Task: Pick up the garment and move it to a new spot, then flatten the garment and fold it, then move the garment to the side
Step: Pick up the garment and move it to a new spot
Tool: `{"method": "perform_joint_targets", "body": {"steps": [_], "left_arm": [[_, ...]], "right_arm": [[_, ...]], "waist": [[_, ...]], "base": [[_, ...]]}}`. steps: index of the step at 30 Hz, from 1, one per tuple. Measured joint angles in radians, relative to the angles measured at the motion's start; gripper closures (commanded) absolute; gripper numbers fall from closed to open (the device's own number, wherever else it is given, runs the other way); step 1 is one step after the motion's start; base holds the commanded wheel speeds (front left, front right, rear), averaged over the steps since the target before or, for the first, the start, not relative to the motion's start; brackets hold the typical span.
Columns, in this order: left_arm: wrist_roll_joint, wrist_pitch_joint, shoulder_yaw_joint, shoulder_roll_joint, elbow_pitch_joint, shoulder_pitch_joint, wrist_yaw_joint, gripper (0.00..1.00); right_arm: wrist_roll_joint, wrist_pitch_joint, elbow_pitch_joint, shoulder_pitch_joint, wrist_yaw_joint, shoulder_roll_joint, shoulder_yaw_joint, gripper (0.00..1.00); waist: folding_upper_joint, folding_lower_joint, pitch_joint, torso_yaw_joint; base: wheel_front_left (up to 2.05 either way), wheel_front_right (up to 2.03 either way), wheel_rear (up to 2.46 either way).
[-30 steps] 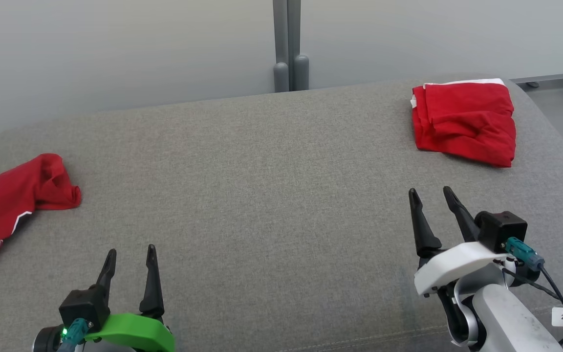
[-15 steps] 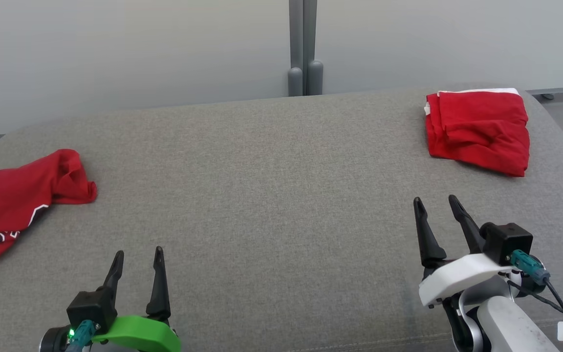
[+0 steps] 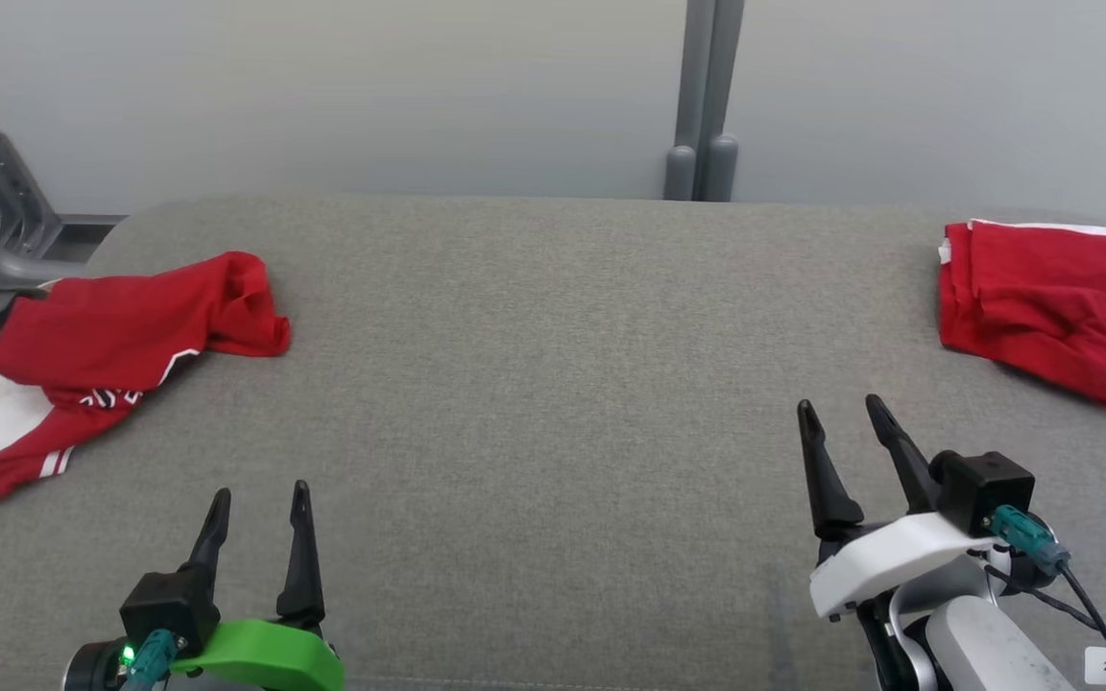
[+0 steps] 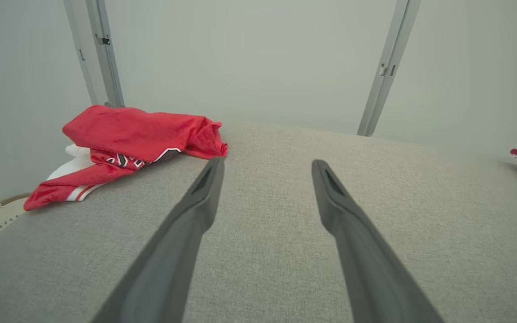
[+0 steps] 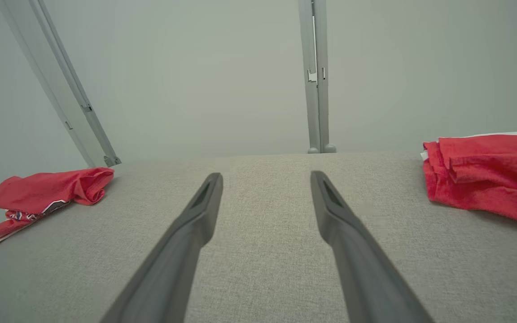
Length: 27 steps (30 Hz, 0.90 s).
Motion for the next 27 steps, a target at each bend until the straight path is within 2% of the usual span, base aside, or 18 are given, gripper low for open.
{"method": "perform_joint_targets", "body": {"steps": [9, 20, 27], "left_arm": [[0.01, 0.0, 0.061, 0.0, -0.024, 0.039, 0.0, 0.0], [0.02, 0.0, 0.062, -0.001, -0.041, 0.047, 0.0, 0.0], [0.02, 0.0, 0.068, 0.0, -0.044, 0.047, 0.0, 0.0]], "right_arm": [[-0.006, 0.0, 0.0, -0.002, 0.021, 0.016, 0.037, 0.0], [-0.007, 0.0, -0.008, -0.002, 0.016, 0.023, 0.02, 0.0], [-0.007, 0.0, -0.006, -0.003, 0.016, 0.025, 0.014, 0.0]], "waist": [[0.0, 0.0, -0.008, 0.12], [0.0, 0.0, -0.007, 0.272], [0.0, 0.0, -0.004, 0.327]], "base": [[0.0, 0.0, 0.0], [0.0, 0.0, 0.0], [0.0, 0.0, 0.0]]}}
